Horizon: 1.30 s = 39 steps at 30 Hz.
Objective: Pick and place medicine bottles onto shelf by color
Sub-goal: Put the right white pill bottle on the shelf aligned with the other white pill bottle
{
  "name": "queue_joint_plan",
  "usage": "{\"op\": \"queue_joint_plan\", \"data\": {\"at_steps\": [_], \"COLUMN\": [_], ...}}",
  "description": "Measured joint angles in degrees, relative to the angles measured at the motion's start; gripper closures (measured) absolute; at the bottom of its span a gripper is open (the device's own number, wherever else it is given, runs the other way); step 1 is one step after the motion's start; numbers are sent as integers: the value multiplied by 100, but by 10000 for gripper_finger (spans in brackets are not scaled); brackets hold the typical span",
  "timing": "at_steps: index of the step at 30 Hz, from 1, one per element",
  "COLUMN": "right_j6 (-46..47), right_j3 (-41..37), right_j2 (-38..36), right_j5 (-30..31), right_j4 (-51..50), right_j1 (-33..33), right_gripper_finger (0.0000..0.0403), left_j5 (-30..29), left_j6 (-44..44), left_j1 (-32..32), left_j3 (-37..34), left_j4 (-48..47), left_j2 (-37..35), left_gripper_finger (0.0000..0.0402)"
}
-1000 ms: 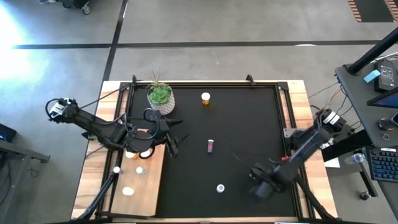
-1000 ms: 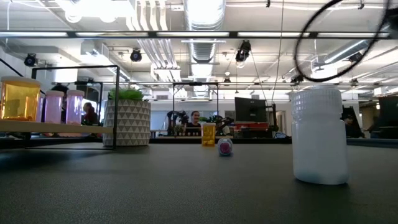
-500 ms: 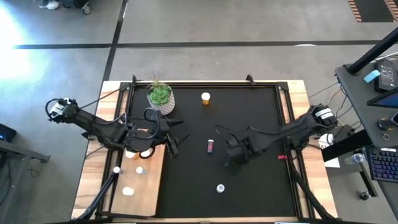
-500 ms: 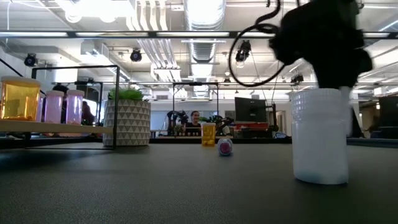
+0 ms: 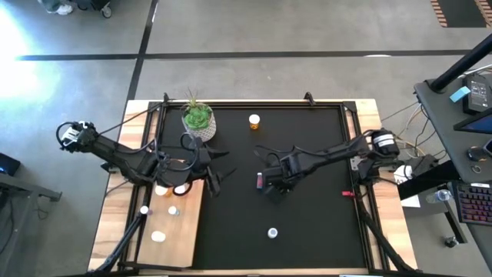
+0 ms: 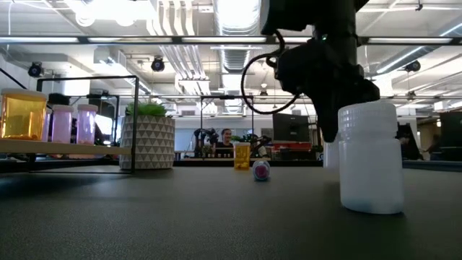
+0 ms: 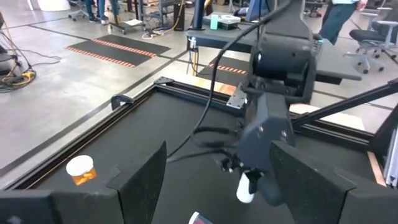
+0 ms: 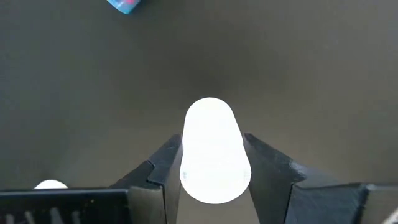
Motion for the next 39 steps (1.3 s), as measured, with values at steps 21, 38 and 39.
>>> {"op": "queue_joint_plan", "data": {"at_steps": [21, 38, 39], "right_j6": [-186, 795, 907], "right_j3": [536, 270, 224], "right_j2": [335, -1140, -1173], "right_j5": [133, 1977, 1991], "right_j4": [-46, -716, -783], "right_j1": [2, 1409, 1539], "right_gripper_finger": [167, 160, 160], "left_j5": [256, 978, 1049], "left_j6": [5, 240, 350], "left_j1": [123, 561, 559], "left_j3": [0, 0, 0], "left_j4": [-12, 373, 572], "left_j2": [0, 1639, 1818], "left_gripper_finger": [132, 132, 132]}}
